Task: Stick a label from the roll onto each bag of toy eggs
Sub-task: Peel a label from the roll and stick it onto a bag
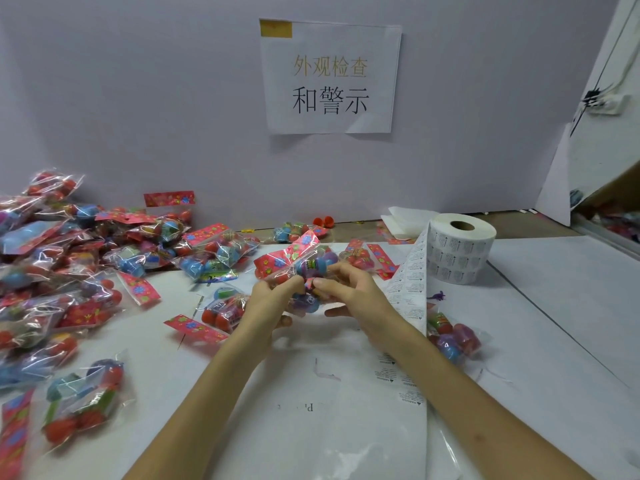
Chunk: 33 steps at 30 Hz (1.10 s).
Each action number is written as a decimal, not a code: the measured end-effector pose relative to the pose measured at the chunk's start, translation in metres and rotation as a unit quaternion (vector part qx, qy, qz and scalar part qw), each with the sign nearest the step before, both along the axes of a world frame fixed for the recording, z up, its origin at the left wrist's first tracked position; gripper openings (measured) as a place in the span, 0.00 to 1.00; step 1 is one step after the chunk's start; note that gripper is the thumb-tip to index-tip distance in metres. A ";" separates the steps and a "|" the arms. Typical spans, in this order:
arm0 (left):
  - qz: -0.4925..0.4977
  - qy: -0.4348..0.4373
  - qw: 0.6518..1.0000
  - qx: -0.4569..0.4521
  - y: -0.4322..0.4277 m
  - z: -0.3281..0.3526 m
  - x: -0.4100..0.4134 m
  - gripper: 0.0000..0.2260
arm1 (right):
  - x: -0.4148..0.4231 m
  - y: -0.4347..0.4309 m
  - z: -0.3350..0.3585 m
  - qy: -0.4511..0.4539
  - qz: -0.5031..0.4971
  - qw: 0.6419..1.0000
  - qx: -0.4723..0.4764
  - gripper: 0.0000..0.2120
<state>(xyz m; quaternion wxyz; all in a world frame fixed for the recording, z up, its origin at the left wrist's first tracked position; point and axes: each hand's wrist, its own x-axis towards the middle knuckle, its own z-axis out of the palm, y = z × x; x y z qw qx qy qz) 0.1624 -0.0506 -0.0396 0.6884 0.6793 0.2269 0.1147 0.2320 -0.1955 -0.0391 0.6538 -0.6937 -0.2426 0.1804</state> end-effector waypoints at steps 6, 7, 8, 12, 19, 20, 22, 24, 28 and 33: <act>-0.010 -0.038 0.999 0.011 -0.002 0.006 0.000 0.02 | -0.001 -0.002 0.003 0.055 0.014 0.998 0.017 0.11; -0.021 -0.047 0.999 0.015 -0.002 0.006 0.000 0.06 | -0.001 -0.002 0.002 0.053 0.010 0.998 0.014 0.11; -0.035 -0.054 0.998 0.015 -0.003 0.007 -0.001 0.12 | 0.000 -0.002 0.002 0.049 0.006 0.999 0.012 0.12; -0.060 -0.061 0.996 0.007 -0.007 0.009 -0.003 0.21 | 0.006 -0.005 0.001 0.068 0.004 0.997 0.033 0.15; -0.095 -0.082 0.992 0.001 -0.007 0.006 -0.004 0.16 | 0.010 -0.007 0.001 0.098 0.034 0.992 0.079 0.10; -0.098 -0.087 0.991 0.000 -0.006 0.006 -0.004 0.16 | 0.010 -0.007 0.002 0.103 0.034 0.990 0.085 0.11; -0.105 -0.095 0.990 -0.004 -0.004 0.005 -0.003 0.16 | 0.009 -0.008 0.003 0.107 0.031 0.990 0.090 0.12; -0.104 -0.093 0.990 0.005 -0.003 0.005 -0.003 0.16 | 0.008 -0.007 0.004 0.099 0.034 0.991 0.083 0.14; -0.073 -0.083 0.994 0.013 -0.002 0.003 -0.001 0.14 | 0.006 -0.007 0.004 0.053 0.029 0.998 0.029 0.16; -0.020 -0.078 0.996 -0.039 0.002 0.002 -0.001 0.12 | 0.001 -0.005 0.003 0.102 0.058 0.993 0.020 0.14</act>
